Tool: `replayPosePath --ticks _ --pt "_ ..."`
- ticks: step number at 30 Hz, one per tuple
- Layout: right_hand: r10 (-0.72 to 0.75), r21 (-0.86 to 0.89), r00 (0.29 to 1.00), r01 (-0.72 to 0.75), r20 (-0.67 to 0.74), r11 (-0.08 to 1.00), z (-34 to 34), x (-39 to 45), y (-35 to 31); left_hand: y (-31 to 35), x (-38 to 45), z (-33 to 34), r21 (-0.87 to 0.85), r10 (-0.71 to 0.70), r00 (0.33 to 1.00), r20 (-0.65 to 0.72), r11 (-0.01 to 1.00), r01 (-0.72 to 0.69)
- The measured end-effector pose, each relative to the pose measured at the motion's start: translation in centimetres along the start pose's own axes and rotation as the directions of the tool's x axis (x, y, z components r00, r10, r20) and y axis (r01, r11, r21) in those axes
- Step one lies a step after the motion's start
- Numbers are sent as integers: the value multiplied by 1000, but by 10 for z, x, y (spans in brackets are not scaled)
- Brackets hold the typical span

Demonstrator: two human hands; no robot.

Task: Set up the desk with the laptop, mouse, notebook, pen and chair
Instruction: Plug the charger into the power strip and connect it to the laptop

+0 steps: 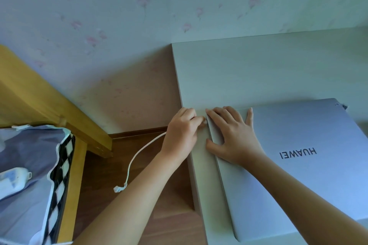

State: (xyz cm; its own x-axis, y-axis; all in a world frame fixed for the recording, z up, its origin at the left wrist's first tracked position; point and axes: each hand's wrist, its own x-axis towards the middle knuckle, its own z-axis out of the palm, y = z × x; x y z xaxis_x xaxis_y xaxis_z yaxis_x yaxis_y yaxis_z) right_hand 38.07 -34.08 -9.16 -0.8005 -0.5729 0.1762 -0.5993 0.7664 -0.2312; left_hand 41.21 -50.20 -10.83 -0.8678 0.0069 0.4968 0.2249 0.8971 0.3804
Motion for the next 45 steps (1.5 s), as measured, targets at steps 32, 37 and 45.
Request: replayPosePath --ticks 32,37,45 --pt "556 141 818 -539 -150 831 -81 -97 219 213 82 155 66 186 903 387 971 -228" --pt "568 237 820 -540 -68 808 -87 -85 274 247 128 193 -19 182 881 437 981 -193" --pt "354 291 922 -299 -159 909 -74 -68 325 245 152 218 -20 101 939 330 995 -100"
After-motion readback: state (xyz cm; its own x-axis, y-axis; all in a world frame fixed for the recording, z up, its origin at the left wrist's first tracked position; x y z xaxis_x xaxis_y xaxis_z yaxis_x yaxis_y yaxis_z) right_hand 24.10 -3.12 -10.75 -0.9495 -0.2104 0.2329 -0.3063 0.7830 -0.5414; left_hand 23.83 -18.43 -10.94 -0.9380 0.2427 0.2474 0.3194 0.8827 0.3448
